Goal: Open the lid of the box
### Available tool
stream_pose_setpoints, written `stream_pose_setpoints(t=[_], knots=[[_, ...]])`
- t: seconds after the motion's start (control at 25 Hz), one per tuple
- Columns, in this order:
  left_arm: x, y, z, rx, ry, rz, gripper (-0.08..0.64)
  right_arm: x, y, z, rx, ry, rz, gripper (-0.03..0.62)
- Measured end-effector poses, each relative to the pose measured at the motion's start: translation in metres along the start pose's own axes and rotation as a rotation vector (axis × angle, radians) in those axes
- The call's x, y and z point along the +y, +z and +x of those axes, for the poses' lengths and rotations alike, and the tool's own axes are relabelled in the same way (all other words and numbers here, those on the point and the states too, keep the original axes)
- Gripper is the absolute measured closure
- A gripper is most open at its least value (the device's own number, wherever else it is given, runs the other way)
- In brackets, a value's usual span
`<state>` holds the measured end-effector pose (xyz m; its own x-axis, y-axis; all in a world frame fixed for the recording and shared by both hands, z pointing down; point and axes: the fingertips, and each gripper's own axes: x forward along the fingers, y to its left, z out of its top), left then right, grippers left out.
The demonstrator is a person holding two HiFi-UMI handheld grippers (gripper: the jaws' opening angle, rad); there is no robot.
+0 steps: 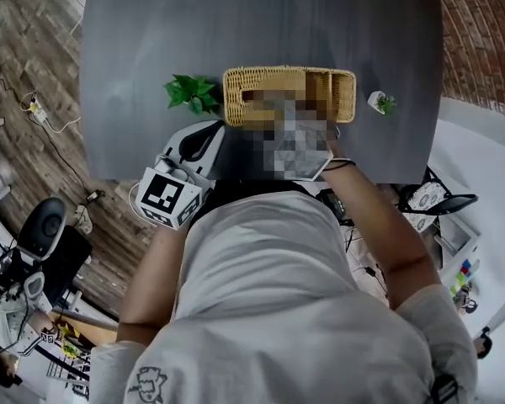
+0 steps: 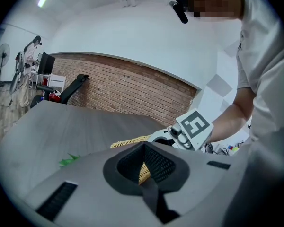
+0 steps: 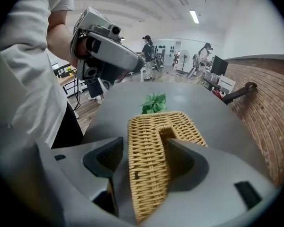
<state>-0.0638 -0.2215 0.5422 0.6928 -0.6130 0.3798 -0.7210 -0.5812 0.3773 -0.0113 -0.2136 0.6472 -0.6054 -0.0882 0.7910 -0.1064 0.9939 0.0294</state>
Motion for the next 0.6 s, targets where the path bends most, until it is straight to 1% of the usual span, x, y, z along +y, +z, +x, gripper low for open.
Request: stream_pose_setpoints(t=[0.2, 0.44, 0.6], knots=[[0.007, 0.002, -0.002, -0.008, 0.005, -0.02, 0.549, -0.001, -0.003, 0.008, 0.026, -0.03, -0.026, 0.302], [0.011, 0.001, -0.006, -0.017, 0.003, -0.039, 0.549, -0.002, -0.007, 0.016, 0.068, -0.097, -0.114, 0.314], [0.011, 0.0, -0.007, -0.018, -0.002, -0.046, 0.549, -0.003, -0.008, 0.017, 0.077, -0.103, -0.138, 0.322]])
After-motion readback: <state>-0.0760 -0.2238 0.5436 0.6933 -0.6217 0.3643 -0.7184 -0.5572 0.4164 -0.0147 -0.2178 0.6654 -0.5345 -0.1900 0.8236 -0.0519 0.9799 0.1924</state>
